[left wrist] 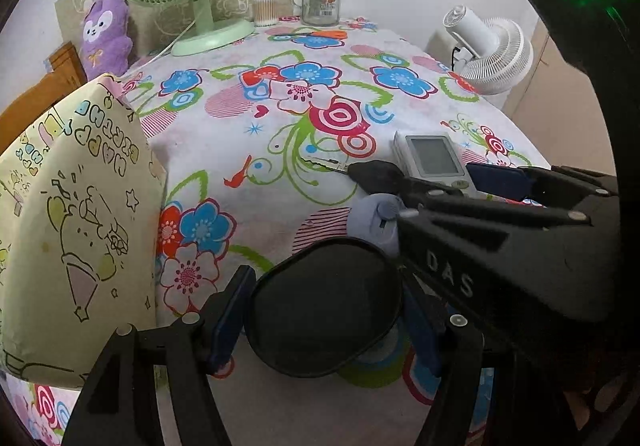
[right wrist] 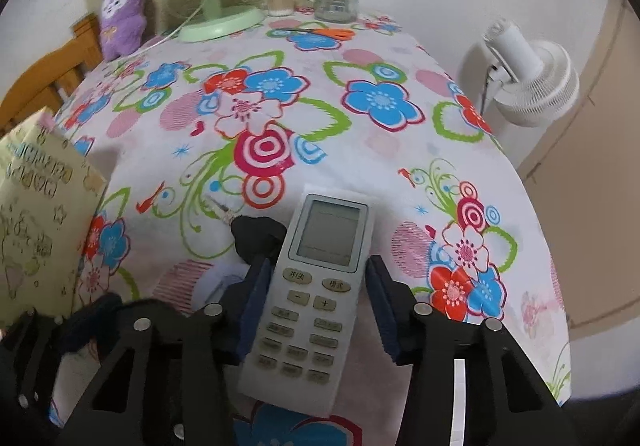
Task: Organize rigid objects
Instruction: 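Grasp the white remote control with the right gripper while the left gripper holds the disc, then lift the remote and black disc and carry both toward the yellow box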
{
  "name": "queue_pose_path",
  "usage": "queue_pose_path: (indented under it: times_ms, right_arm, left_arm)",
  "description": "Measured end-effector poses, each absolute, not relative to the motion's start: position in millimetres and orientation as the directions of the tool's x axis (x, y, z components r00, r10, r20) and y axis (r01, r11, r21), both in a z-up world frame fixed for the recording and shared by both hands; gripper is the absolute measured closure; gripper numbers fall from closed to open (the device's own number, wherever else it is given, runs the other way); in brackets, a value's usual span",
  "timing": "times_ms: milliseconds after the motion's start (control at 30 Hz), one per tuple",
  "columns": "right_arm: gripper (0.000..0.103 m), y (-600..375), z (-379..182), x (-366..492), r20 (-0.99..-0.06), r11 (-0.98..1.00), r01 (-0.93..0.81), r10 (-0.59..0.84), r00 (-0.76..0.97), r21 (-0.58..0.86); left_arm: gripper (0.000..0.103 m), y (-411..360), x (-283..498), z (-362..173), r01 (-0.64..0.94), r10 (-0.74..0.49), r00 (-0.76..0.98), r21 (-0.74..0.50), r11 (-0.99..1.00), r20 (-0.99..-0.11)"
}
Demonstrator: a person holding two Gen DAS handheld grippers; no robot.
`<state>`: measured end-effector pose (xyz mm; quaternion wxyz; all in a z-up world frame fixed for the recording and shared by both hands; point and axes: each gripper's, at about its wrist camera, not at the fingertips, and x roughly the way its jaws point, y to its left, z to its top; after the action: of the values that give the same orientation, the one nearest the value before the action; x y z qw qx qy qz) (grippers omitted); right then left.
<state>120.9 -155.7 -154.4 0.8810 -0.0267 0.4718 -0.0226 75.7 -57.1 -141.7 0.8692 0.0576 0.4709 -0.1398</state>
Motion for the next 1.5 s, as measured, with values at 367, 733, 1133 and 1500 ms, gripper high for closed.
queue_pose_path:
  times_ms: [367,733,1133,1500]
  right_arm:
    - [0.055,-163,-149,103,-0.831,0.996,-0.042,-0.041,0.555,-0.077]
    - [0.056,-162,-133,83,-0.814,0.996,-0.064,-0.010,0.581,-0.058]
    - [0.056,-155,-108,67,-0.788,0.995,-0.083,0.004,0.615,-0.060]
    - [0.056,-150,-80,54,-0.749,0.993,-0.093,0.007,0.663,-0.074]
  left_arm:
    - [0.030,-66,74,-135,0.296,-0.173,0.532,-0.009,0.955,-0.829]
    - [0.030,-74,60,-118,0.294,-0.149,0.558,0.027,0.956,-0.817]
    - [0.030,-71,46,-96,0.277,-0.118,0.598,0.067,0.959,-0.793]
    - [0.030,-68,37,-69,0.269,-0.109,0.633,0.086,0.959,-0.766]
